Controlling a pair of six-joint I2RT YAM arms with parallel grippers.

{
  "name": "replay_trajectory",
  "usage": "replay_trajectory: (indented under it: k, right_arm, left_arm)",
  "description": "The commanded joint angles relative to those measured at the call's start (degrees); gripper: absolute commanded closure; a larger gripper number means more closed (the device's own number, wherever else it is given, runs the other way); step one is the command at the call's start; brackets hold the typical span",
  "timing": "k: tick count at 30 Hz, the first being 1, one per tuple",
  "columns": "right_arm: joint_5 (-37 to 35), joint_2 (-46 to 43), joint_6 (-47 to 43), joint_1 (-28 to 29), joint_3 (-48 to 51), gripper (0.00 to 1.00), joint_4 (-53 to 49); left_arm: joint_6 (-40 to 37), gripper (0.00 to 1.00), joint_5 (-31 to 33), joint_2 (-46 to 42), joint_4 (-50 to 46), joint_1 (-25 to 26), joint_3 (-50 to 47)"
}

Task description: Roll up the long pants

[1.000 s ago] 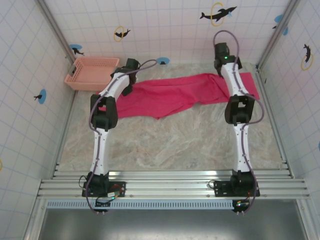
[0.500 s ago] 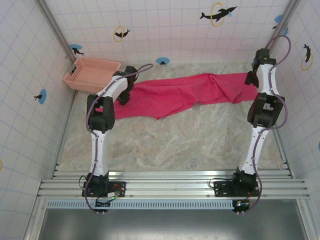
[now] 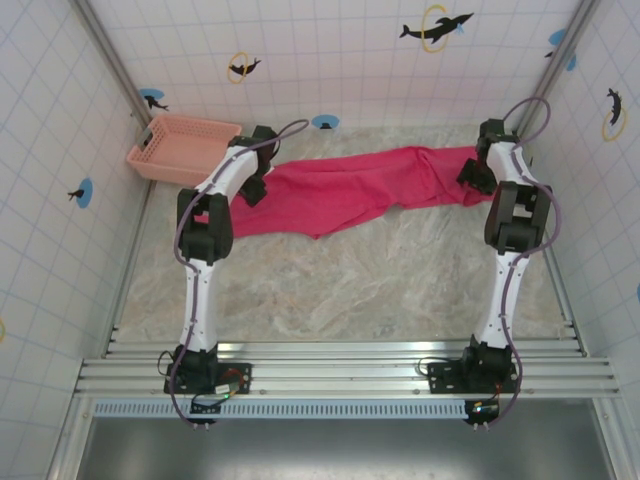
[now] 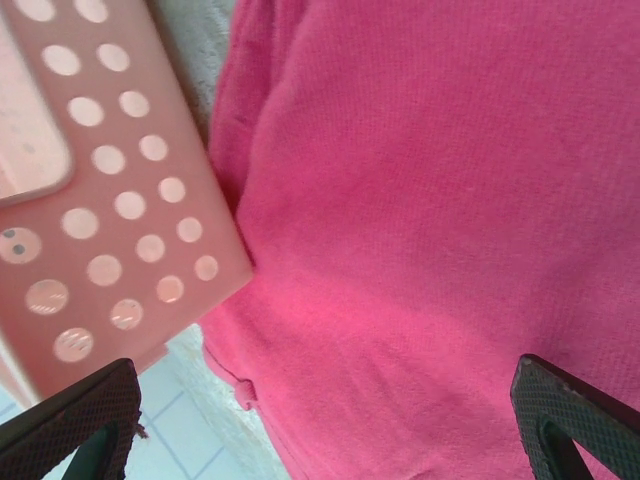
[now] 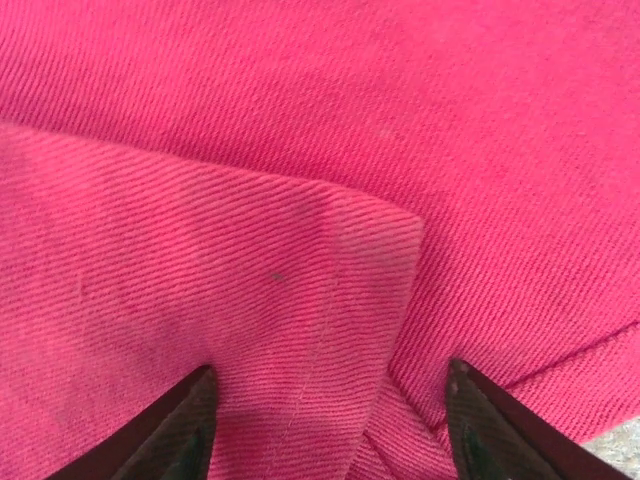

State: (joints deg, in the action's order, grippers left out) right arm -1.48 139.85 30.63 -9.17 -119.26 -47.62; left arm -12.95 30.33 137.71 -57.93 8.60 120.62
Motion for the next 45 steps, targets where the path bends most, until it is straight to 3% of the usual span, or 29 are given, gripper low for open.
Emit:
replay_trajectory:
  k: [1,6,10,14,18,19,21,23,28,34,45]
  right_arm:
    - [2.2,-0.4,1.9,0.2,3.1,0.43,2.2]
    - [2.4,-0.8,3.6,0.0,4.4,0.54,4.7]
    - [1.9,-1.0,4.1,0.0,3.3,0.57,5.0]
    - [1.1,-1.5,4.3,-0.1,1.8,0.57,4.2]
    - [1.1,-0.1,3.2,-0.3,-1.4,0.51,-1.3]
    - [0.7,-0.1,3.1,-0.2,-1.2,0.55,-2.2]
    - [1.3,0.2,4.1,-0.6,0.2,0.76,-3.3]
    - [2.9,0.0,4.9,-0.7,1.9,0.81,-3.1]
    - [3.7,-0.7,3.7,0.7,3.2,0.91,-5.8]
    - [5.9,-6.7,2.4,1.7,12.2,0.98,-6.3]
    - [10.5,-26.0,-1.4,6.4,36.6,0.97,-6.7]
  left_arm:
    - [1.7,0.03,-1.6,2.0,-2.6,0.8,1.4]
    - [2.0,0.03,-2.0,2.5,-3.4,1.3,0.9]
    - [3.0,0.03,-2.4,2.8,-4.7,1.7,1.3]
    - [4.5,0.03,-3.8,2.0,-4.8,2.2,0.1]
    - [6.8,0.03,-5.3,2.2,-6.1,3.0,-0.2]
    - [7.7,0.03,-5.0,2.4,-5.6,3.1,-1.1]
    - [11.3,0.03,-3.4,3.3,-6.8,2.8,-2.5]
    - [16.3,0.03,-2.6,4.3,-9.0,1.5,-3.4]
    - [29.8,0.03,-9.8,0.8,-8.6,-5.3,-10.8]
    - [31.4,0.03,-6.3,-2.1,-14.4,-6.9,-11.7]
    - [29.1,0.03,1.1,-15.1,-13.1,-13.2,-26.9]
